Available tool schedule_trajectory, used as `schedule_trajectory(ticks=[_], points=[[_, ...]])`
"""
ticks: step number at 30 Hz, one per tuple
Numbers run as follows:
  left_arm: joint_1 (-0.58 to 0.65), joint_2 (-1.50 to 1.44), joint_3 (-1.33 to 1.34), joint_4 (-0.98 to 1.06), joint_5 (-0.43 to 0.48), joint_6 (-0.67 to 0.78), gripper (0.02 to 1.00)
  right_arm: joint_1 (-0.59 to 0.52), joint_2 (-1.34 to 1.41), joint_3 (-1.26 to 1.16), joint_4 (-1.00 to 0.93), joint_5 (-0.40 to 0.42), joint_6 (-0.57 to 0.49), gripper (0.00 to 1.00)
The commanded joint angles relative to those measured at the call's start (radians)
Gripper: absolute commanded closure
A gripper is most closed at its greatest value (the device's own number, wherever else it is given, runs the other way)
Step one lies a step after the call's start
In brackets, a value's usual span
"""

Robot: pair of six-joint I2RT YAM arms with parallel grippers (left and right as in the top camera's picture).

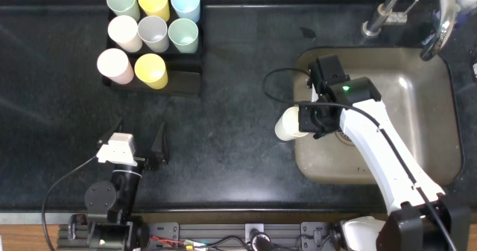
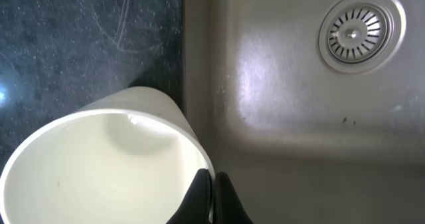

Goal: Store Cups

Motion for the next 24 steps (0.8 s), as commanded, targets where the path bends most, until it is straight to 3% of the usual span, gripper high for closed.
schedule_trajectory(ticks=[1,6,8,20,24], points=[[0.007,-0.008,-0.004,-0.001,0.003,0.014,0.018,0.0,-0.001,0.013,0.032,-0.018,0.0,0.956],[0.007,-0.008,-0.004,-0.001,0.003,0.014,0.02,0.024,-0.014,0.031,0.058,-0.148,0.013,0.961],[0.007,-0.007,-0.004,-0.001,0.003,0.014,0.018,0.036,-0.028,0.045,0.06,-0.156,0.024,0.958],[0.007,-0.008,-0.004,-0.001,0.003,0.014,0.018,0.079,-0.045,0.147,0.013,-0.14,0.05,0.958],[0.007,-0.008,-0.004,-0.001,0.003,0.014,0.02,0.148,-0.04,0.313,-0.08,-0.017,0.132,0.958]])
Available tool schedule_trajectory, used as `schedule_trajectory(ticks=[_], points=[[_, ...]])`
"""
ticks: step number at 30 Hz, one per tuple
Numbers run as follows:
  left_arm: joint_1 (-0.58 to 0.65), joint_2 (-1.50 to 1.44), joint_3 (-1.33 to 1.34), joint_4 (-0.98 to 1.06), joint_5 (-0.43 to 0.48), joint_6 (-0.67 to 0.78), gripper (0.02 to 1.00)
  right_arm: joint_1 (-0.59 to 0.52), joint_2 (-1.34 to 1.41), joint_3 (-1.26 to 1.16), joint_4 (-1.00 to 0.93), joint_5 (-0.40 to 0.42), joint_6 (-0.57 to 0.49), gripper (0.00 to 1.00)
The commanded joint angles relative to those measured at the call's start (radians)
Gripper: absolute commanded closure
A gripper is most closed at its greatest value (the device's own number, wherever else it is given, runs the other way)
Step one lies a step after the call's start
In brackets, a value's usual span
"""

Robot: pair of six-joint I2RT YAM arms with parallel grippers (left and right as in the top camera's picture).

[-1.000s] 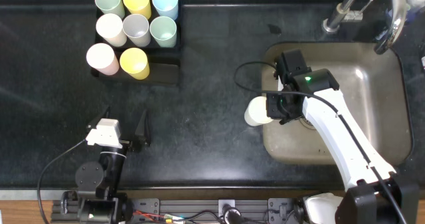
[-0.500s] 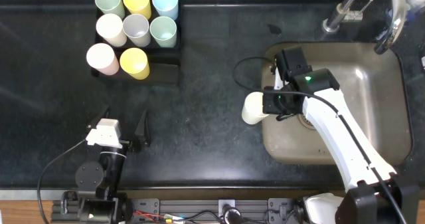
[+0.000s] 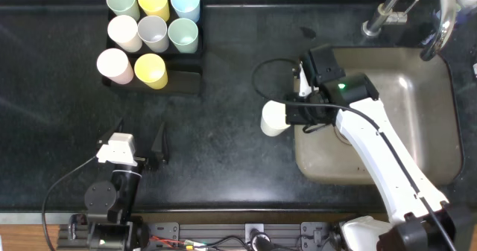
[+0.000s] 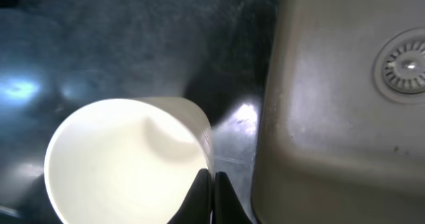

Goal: Store Cups

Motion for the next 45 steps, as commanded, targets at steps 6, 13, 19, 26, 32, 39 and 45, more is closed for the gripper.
schedule_trajectory(ticks=[6,13,19,26,32,39,45], points=[[0.007,-0.008,-0.004,-0.002,0.003,0.014,0.018,0.175,0.097,0.462,-0.184,0.287,0.103,0.958],[0.007,-0.008,-0.004,-0.002,0.003,0.014,0.018,0.29,0.338,0.737,-0.238,0.339,0.094,0.958],[0.007,-0.008,-0.004,-0.002,0.003,0.014,0.02,0.364,0.513,0.917,-0.247,0.404,0.066,0.961],[0.007,-0.008,-0.004,-0.002,0.003,0.014,0.018,0.403,0.639,1.089,-0.246,0.374,0.056,0.961],[0.007,-0.008,-0.004,-0.001,0.003,0.014,0.018,0.427,0.681,1.115,-0.243,0.37,0.03,0.958],[0.007,-0.008,-0.004,-0.002,0.003,0.014,0.018,0.45,0.725,1.115,-0.222,0.341,0.007,0.961],[0.007,-0.008,-0.004,-0.002,0.003,0.014,0.018,0.452,0.758,1.115,-0.186,0.322,-0.009,0.961]])
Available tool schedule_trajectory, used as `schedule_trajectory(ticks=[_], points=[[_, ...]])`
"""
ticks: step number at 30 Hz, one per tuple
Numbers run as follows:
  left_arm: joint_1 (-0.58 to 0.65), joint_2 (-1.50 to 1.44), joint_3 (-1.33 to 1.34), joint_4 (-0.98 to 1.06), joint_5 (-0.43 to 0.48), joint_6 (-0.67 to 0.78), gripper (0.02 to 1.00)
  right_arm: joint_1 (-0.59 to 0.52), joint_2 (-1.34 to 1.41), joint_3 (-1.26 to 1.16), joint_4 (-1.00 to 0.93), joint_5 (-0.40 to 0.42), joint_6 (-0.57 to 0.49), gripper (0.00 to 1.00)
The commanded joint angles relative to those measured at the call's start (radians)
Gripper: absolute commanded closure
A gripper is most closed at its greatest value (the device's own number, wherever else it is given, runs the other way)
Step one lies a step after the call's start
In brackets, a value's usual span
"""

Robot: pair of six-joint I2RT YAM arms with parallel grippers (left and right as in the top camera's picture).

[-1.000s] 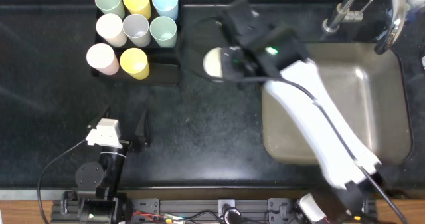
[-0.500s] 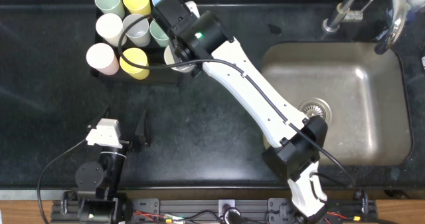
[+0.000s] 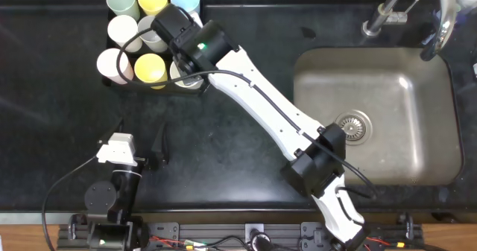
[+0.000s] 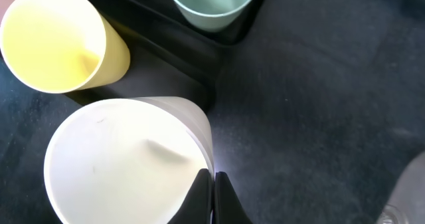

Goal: Store Cups

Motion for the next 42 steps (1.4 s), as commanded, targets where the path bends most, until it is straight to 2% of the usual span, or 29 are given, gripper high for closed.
schedule_trajectory(ticks=[1,10,14,18,27,42], points=[[0.007,-0.008,-0.004,-0.001,0.003,0.014,0.018,0.003,0.021,0.029,0.027,-0.037,-0.029,0.961],[0.007,-0.008,-0.004,-0.001,0.003,0.014,0.018,-0.01,0.042,0.029,0.103,-0.142,-0.025,0.961],[0.007,-0.008,-0.004,-0.001,0.003,0.014,0.02,-0.026,0.043,0.029,0.104,-0.132,-0.014,0.961],[0.007,-0.008,-0.004,-0.001,0.003,0.014,0.02,-0.04,0.05,0.029,0.103,-0.105,0.051,0.961],[0.007,-0.008,-0.004,-0.001,0.003,0.014,0.018,-0.058,0.067,0.029,0.109,-0.104,0.133,0.961],[0.007,-0.008,-0.004,-0.001,0.003,0.014,0.018,-0.064,0.108,0.029,0.117,-0.108,0.139,0.961]])
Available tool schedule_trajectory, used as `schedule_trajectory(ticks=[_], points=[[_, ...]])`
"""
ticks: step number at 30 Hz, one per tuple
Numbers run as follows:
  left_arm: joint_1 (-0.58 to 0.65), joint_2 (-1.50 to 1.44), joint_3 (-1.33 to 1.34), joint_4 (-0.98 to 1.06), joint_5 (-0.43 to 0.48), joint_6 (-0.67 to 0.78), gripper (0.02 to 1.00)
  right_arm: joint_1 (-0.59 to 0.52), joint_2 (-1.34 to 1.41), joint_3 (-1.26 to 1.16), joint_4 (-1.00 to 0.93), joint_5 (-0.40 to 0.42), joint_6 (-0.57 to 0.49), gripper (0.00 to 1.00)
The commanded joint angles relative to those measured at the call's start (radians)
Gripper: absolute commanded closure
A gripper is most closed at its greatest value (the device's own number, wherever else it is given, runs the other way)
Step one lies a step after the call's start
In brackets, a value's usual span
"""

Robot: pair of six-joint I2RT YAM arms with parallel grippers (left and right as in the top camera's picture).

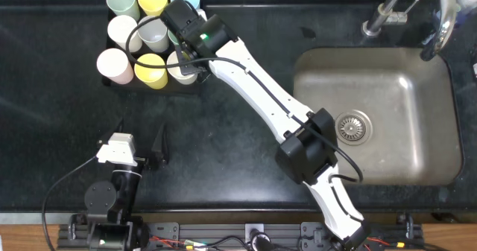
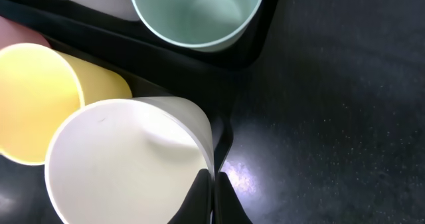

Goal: Store Cups

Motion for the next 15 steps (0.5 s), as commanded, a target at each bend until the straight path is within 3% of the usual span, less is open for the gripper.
schedule_trajectory(ticks=[1,15], points=[[0.007,-0.008,-0.004,-0.001,0.003,0.014,0.02,-0.009,0.013,0.029,0.006,0.005,0.011,0.961],[0.007,-0.008,-0.004,-0.001,0.003,0.014,0.02,-0.023,0.05,0.029,0.025,0.005,-0.005,0.956]])
